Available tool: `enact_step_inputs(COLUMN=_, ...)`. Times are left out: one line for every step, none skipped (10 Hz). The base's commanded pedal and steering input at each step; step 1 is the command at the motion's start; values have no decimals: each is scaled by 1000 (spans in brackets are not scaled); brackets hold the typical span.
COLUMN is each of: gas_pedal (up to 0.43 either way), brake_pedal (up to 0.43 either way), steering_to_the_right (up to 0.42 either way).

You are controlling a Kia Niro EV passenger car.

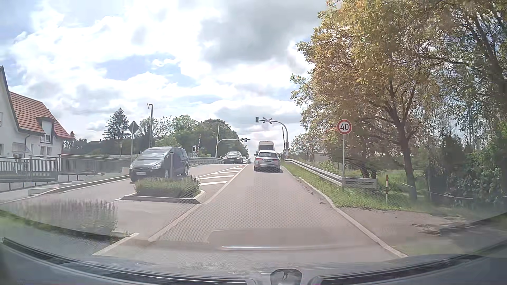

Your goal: Follow the waypoints while adhering to traffic rules and regulations

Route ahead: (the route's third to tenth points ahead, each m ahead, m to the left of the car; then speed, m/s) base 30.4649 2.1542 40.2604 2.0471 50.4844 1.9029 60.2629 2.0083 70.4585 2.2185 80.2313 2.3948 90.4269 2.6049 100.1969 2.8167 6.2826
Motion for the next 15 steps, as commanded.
enact_step_inputs(gas_pedal=189, brake_pedal=0, steering_to_the_right=-8)
enact_step_inputs(gas_pedal=197, brake_pedal=0, steering_to_the_right=-8)
enact_step_inputs(gas_pedal=197, brake_pedal=0, steering_to_the_right=-6)
enact_step_inputs(gas_pedal=197, brake_pedal=0, steering_to_the_right=2)
enact_step_inputs(gas_pedal=197, brake_pedal=0, steering_to_the_right=5)
enact_step_inputs(gas_pedal=197, brake_pedal=0, steering_to_the_right=5)
enact_step_inputs(gas_pedal=197, brake_pedal=0, steering_to_the_right=5)
enact_step_inputs(gas_pedal=209, brake_pedal=0, steering_to_the_right=5)
enact_step_inputs(gas_pedal=209, brake_pedal=0, steering_to_the_right=5)
enact_step_inputs(gas_pedal=209, brake_pedal=0, steering_to_the_right=6)
enact_step_inputs(gas_pedal=209, brake_pedal=0, steering_to_the_right=7)
enact_step_inputs(gas_pedal=209, brake_pedal=0, steering_to_the_right=7)
enact_step_inputs(gas_pedal=209, brake_pedal=0, steering_to_the_right=7)
enact_step_inputs(gas_pedal=209, brake_pedal=0, steering_to_the_right=6)
enact_step_inputs(gas_pedal=209, brake_pedal=0, steering_to_the_right=4)
